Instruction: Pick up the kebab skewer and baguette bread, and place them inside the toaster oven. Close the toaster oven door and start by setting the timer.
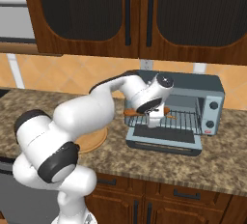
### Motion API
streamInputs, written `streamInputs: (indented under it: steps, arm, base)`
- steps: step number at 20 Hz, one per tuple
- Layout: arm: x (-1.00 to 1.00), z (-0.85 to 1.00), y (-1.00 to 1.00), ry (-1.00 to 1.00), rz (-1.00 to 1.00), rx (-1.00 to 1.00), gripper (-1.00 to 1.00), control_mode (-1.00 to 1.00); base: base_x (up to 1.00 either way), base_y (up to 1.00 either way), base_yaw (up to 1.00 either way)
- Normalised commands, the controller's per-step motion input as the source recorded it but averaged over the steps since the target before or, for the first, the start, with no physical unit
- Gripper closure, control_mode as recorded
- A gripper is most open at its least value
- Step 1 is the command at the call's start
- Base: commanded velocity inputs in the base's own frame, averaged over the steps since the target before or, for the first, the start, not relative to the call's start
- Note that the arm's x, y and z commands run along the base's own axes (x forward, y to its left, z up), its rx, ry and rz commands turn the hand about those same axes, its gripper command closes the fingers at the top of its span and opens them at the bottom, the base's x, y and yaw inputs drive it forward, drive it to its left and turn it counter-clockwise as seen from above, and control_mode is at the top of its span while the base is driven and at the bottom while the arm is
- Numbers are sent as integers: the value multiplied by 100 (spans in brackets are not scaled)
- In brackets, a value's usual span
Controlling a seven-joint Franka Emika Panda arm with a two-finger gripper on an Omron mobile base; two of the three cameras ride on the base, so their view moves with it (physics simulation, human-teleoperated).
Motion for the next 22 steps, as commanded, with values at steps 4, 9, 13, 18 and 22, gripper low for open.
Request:
streamInputs:
  steps: [4,9,13,18,22]
  arm:
    - [4,-25,-7,0,-4,0,100,-100]
    - [7,-33,-1,0,-7,0,100,-100]
    - [21,-25,0,0,-10,0,100,-100]
    - [27,-16,-3,0,-7,0,100,-100]
    - [7,-25,-14,0,-5,0,100,-100]
  base:
    - [0,0,0]
    - [0,0,0]
    - [0,0,0]
    - [0,0,0]
    - [0,0,0]
